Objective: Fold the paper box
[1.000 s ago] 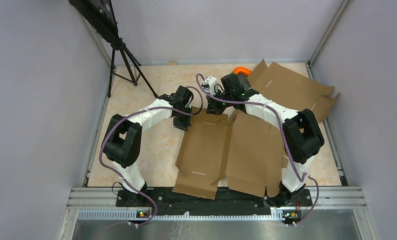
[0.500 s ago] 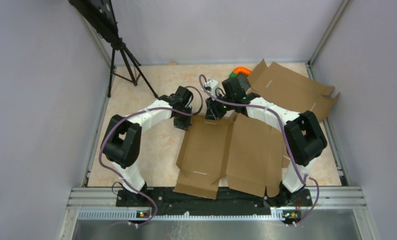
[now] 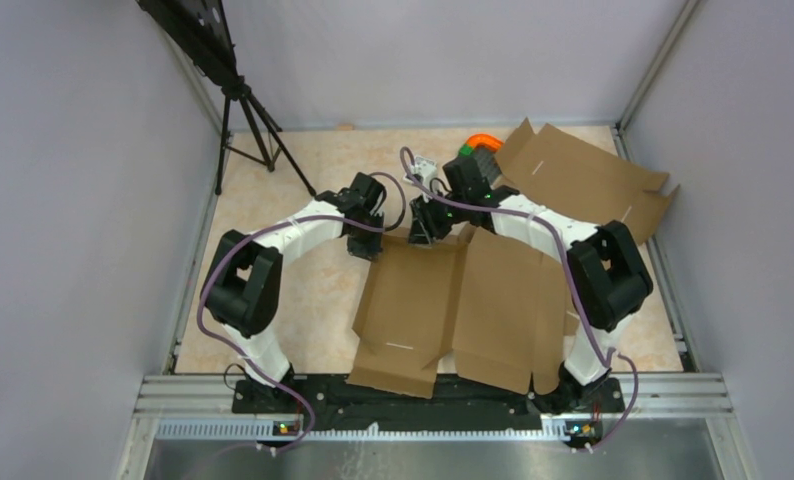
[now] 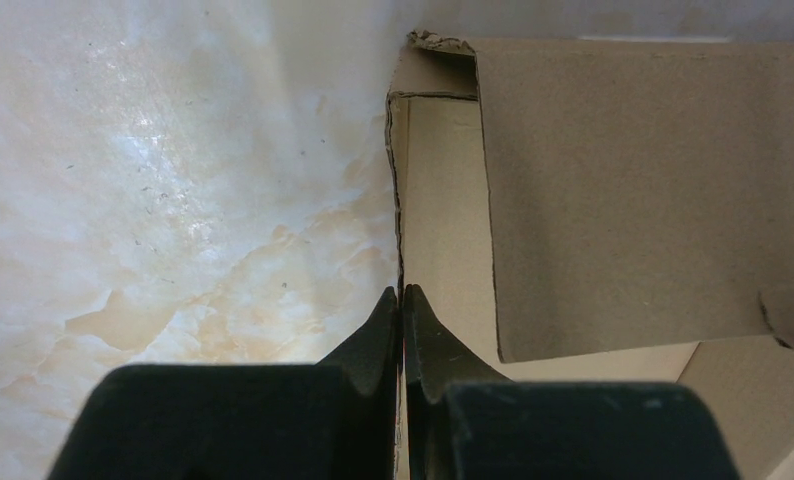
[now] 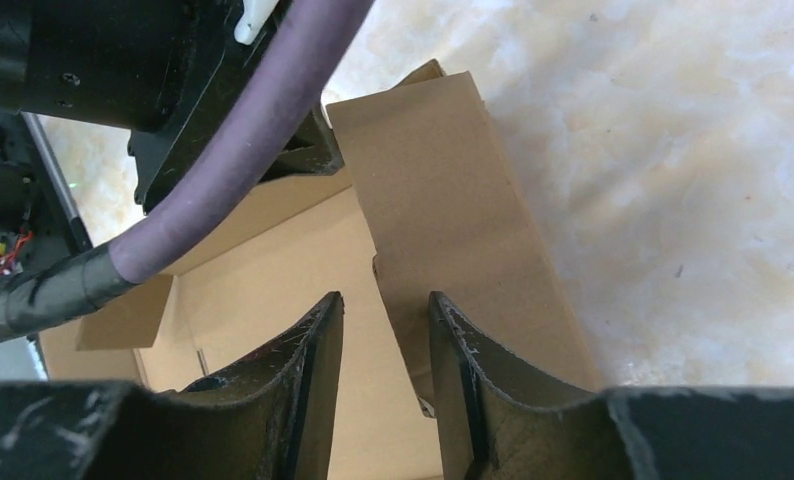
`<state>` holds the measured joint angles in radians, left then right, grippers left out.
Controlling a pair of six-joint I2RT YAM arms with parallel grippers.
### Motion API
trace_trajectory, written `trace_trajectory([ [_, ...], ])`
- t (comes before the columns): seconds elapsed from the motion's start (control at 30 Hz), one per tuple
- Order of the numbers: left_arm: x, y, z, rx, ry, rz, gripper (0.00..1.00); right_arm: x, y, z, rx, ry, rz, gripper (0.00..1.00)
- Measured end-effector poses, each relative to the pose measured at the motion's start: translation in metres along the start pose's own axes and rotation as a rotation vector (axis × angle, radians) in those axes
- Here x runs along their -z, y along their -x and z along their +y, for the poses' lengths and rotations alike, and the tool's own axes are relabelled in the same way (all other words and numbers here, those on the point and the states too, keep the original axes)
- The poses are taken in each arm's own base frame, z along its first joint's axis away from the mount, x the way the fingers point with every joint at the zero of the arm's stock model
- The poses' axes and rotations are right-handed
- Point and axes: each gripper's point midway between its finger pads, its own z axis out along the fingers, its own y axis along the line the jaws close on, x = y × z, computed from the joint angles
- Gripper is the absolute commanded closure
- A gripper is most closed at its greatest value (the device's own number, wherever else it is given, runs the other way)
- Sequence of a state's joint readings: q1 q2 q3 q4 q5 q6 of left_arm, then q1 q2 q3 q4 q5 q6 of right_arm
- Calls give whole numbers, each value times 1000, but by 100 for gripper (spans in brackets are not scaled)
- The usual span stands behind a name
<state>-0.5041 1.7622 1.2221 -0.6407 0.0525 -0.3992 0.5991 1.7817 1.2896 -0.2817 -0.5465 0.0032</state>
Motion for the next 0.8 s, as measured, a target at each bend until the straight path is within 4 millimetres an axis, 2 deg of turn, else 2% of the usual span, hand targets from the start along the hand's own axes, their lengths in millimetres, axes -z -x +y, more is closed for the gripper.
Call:
trace_trajectory([
  [0.23, 0, 0, -1, 0, -3, 0, 100, -5, -9, 1, -87, 47, 26, 64],
  [0.3, 0, 0, -1, -1, -7, 0, 100, -4, -8, -2, -115, 49, 20, 71],
  [0.43, 0, 0, -2, 0, -11, 0, 100, -1, -7, -13, -164, 30, 12, 94],
  [0.5, 0, 0, -2, -1, -12, -1, 100, -4, -10, -19, -189, 20, 27, 99],
  [0.63, 0, 0, -3, -1, -17, 0, 100, -10, -17, -27, -216, 3, 55, 100],
  [0.7, 0, 0, -4, -1, -21, 0, 100, -11, -21, -28, -222, -4, 69, 90],
  [0.8, 0, 0, -5, -1, -28, 1, 100, -11, -22, -30, -207, -29, 81, 87],
])
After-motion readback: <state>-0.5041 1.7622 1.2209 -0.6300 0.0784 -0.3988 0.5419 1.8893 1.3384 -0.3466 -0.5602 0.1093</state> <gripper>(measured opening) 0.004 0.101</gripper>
